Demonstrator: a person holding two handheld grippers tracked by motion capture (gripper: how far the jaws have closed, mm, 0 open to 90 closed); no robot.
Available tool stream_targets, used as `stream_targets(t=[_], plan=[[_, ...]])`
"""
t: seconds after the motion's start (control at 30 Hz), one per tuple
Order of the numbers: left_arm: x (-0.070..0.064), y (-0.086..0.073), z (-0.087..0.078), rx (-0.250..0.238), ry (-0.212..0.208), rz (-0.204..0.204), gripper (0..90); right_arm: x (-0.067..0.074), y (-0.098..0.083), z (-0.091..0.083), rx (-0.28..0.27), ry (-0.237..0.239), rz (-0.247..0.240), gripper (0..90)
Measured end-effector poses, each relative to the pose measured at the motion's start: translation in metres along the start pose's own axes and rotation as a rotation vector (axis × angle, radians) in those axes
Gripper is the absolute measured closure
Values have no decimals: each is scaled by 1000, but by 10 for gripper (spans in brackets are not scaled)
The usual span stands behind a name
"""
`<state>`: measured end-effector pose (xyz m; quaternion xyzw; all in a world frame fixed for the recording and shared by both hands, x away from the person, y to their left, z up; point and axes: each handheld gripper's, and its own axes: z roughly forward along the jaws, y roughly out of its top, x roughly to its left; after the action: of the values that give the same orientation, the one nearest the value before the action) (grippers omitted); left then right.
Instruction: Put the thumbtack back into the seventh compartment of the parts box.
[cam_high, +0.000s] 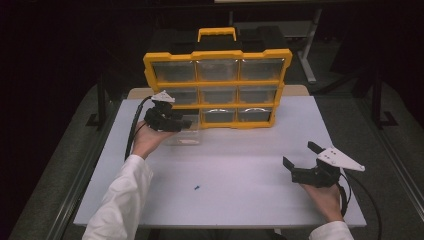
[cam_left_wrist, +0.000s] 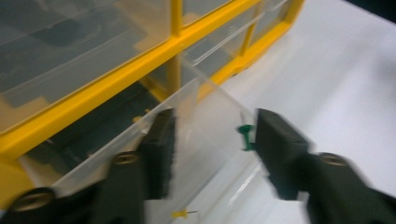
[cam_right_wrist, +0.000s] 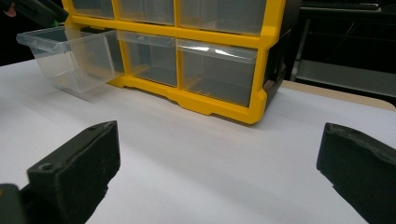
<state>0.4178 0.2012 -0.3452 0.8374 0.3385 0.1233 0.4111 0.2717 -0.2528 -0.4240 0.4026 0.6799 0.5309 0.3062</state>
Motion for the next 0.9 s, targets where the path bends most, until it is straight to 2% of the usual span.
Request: stream_targets(t=[0.03, 0.07, 0.1, 0.3, 0.33, 0.47, 0.57, 0.77, 0.9], plan=[[-3, 1, -1, -8, 25, 4, 356, 0, 0, 1, 2, 2, -2, 0], [-3, 1, -1, -8, 25, 4, 330, 0, 0, 1, 2, 2, -2, 0], [-4, 1, -2, -10, 47, -3, 328, 1, 0, 1, 2, 3, -4, 0], [-3, 1, -1, -17, 55, -5, 326, 0, 0, 0, 3, 2, -1, 0], [-5, 1, -1, -20, 56, -6, 267, 0, 0, 0, 2, 2, 0, 0], [-11, 0, -5, -32, 59, -1, 124, 0, 0, 0, 2, 3, -1, 0], [-16, -1, -5, -13, 56, -18, 0, 0, 0, 0, 1, 2, 0, 0], [-28, -7, -6, -6, 32, 5, 0, 0, 0, 0, 1, 2, 0, 0], [-42, -20, -4, -6, 2, 17, 0, 0, 0, 0, -1, 2, 1, 0]])
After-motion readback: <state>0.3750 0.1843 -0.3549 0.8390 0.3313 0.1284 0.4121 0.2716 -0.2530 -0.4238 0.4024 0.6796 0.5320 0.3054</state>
